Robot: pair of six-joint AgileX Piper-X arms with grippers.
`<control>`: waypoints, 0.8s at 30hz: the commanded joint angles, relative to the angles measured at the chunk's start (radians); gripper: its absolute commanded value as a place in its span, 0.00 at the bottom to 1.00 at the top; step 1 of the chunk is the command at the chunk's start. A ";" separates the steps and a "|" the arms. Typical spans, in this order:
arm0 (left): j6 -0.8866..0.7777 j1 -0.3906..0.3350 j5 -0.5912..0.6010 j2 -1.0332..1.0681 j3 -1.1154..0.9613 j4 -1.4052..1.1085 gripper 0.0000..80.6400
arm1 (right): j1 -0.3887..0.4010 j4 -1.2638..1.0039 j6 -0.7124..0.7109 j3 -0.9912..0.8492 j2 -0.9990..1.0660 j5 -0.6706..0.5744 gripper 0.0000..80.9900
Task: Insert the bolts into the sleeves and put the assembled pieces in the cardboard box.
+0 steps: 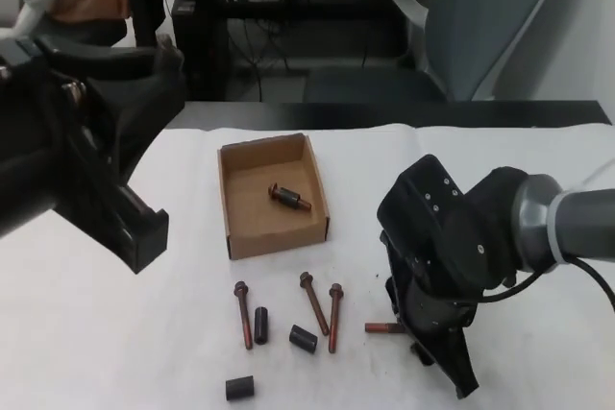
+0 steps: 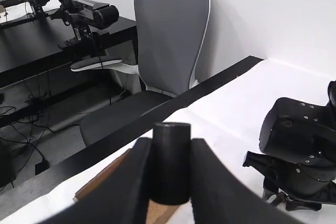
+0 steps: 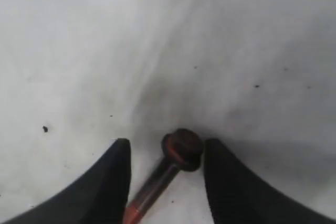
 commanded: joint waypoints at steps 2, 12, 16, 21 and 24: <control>0.002 -0.003 -0.008 -0.001 -0.007 -0.015 0.02 | -0.023 0.081 -0.007 0.006 0.013 0.004 0.16; 0.002 -0.003 0.019 -0.001 -0.007 -0.006 0.02 | -0.039 -0.377 -0.520 0.006 -0.043 -0.026 0.01; -0.005 -0.003 0.113 0.008 -0.007 0.043 0.02 | -0.039 -0.572 -1.006 0.006 -0.188 -0.121 0.01; -0.012 -0.003 0.161 0.048 0.084 0.005 0.02 | -0.019 -0.491 -1.336 0.008 -0.439 -0.211 0.01; -0.133 -0.011 0.173 0.096 0.209 -0.210 0.02 | 0.038 -0.442 -1.441 0.008 -0.586 -0.248 0.01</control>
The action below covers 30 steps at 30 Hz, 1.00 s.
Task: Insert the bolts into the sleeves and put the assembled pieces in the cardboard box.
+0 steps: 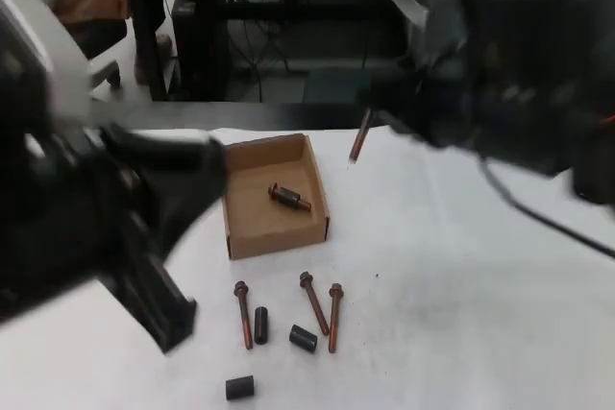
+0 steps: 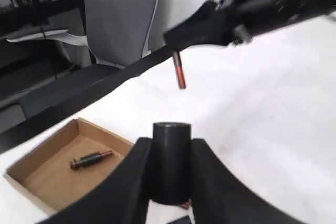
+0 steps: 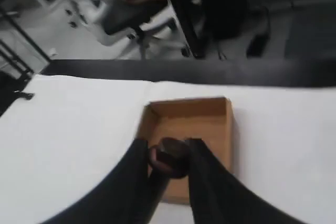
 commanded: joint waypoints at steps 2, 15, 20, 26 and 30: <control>-0.168 -0.031 0.013 0.065 0.152 -0.274 0.02 | 0.089 0.037 -0.178 -0.005 -0.179 0.049 0.01; -0.399 -0.316 -0.159 0.212 0.229 -0.645 0.02 | 0.304 0.164 -0.372 -0.005 -0.165 0.287 0.01; -0.400 -0.351 -0.192 0.211 0.229 -0.652 0.02 | 0.310 0.106 -0.370 -0.005 -0.121 0.295 0.01; -0.407 -0.351 -0.194 0.211 0.229 -0.675 0.02 | 0.310 0.094 -0.369 -0.005 -0.120 0.295 0.01; -0.389 -0.351 -0.234 0.213 0.229 -0.675 0.02 | 0.312 0.091 -0.259 -0.013 -0.123 0.295 0.01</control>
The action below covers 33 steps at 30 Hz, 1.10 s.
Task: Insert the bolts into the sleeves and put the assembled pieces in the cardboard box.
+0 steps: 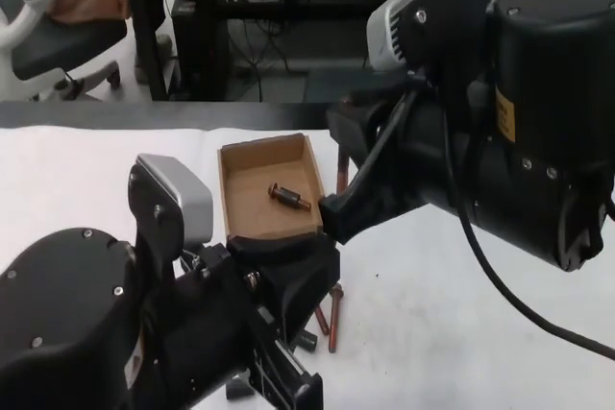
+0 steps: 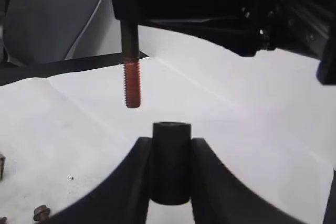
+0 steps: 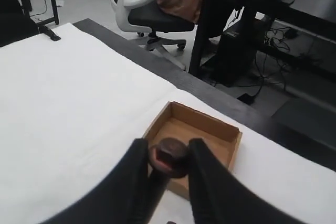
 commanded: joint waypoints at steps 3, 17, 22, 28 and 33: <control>0.012 -0.004 -0.064 0.003 -0.001 -0.025 0.02 | 0.006 -0.024 0.089 -0.027 -0.008 0.003 0.01; 0.012 -0.004 -0.115 0.003 -0.001 -0.062 0.02 | 0.076 0.006 0.127 -0.056 -0.008 -0.019 0.01; 0.012 -0.003 -0.115 0.003 -0.001 -0.070 0.02 | 0.081 0.007 0.128 -0.056 -0.008 -0.015 0.01; 0.012 -0.003 -0.115 0.003 -0.001 -0.137 0.02 | 0.081 0.034 0.146 -0.056 -0.008 -0.016 0.01; 0.012 -0.003 -0.129 0.003 -0.001 -0.173 0.02 | 0.081 0.052 0.147 -0.056 -0.008 -0.146 0.02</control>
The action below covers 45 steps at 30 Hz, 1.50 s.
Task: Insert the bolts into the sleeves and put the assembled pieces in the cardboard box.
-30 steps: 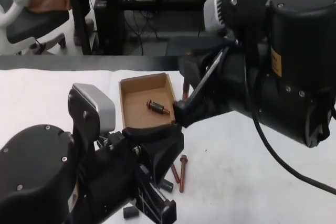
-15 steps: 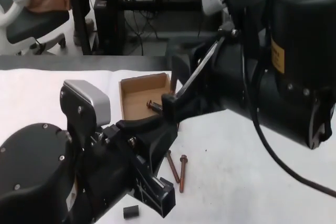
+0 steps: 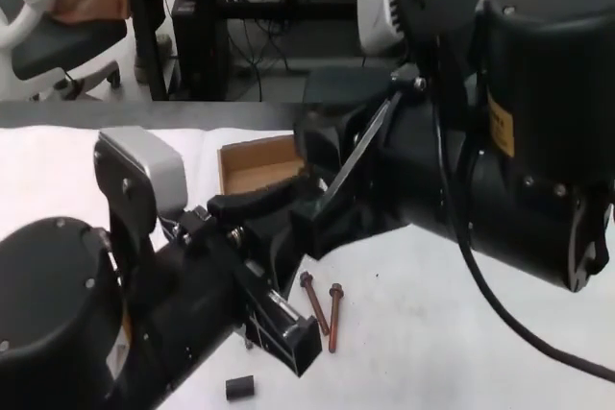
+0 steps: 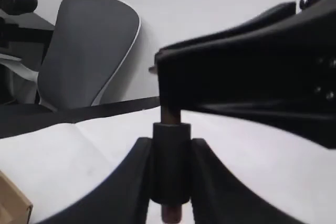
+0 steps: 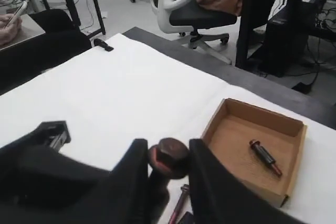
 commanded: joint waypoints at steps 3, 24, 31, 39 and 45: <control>0.002 -0.003 -0.023 0.001 -0.001 -0.011 0.02 | 0.010 -0.006 0.065 -0.014 -0.008 -0.096 0.39; 0.060 0.427 0.159 0.257 -0.151 0.231 0.02 | 0.010 0.185 0.022 -0.220 -0.154 0.050 0.86; 0.138 0.453 0.250 0.617 -0.426 0.348 0.02 | 0.010 0.272 0.046 -0.212 -0.154 0.043 0.86; 0.159 0.449 0.248 0.893 -0.663 0.440 0.02 | 0.010 0.342 0.051 -0.212 -0.154 -0.001 0.86; 0.192 0.449 0.240 0.991 -0.767 0.438 0.02 | 0.010 0.452 0.051 -0.205 -0.154 -0.011 0.86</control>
